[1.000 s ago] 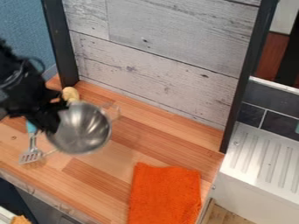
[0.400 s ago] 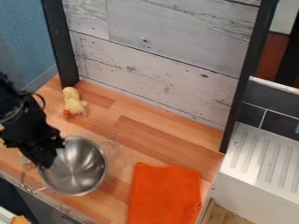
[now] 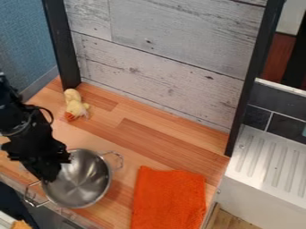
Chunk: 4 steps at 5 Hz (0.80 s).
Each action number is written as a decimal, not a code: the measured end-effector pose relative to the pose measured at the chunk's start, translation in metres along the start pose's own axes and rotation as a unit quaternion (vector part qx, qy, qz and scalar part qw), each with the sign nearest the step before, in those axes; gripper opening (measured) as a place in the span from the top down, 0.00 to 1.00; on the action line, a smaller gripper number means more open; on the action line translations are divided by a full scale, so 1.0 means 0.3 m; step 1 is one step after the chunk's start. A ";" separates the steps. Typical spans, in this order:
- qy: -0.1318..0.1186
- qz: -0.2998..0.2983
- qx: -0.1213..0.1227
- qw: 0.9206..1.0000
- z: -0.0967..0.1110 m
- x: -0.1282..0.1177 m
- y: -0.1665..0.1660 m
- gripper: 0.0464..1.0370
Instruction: Move the silver pot to the bottom middle side of the table
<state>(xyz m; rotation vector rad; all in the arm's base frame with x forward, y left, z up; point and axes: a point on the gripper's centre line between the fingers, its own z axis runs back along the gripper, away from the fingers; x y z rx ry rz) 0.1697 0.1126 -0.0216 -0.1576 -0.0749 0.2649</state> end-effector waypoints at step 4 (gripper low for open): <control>-0.019 0.020 0.012 1.000 0.055 0.027 -0.002 0.03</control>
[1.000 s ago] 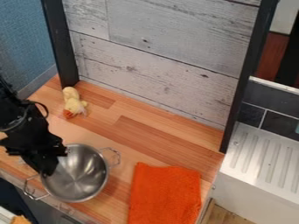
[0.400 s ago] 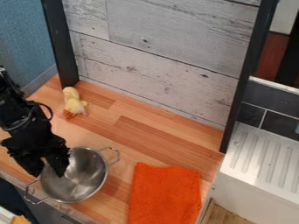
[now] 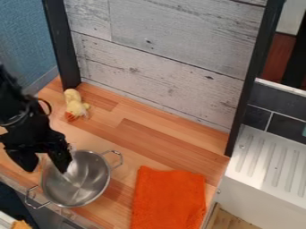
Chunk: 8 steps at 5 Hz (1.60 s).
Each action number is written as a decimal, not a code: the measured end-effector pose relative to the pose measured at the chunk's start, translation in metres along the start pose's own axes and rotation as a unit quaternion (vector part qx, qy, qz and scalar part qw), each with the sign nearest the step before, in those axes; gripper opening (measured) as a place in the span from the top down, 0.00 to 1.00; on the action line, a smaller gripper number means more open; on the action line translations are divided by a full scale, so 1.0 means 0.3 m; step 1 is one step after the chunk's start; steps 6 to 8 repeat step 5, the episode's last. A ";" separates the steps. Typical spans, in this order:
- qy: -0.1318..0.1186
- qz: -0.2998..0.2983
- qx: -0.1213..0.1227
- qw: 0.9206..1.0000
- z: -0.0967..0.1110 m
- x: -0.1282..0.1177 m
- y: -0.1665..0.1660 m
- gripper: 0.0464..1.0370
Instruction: Move the silver pot to the bottom middle side of the table
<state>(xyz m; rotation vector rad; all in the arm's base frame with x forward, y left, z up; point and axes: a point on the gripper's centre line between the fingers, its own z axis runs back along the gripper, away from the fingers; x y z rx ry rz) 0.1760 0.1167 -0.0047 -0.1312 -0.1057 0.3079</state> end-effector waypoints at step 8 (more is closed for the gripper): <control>-0.104 -0.012 0.040 0.994 0.198 0.047 -0.020 0.04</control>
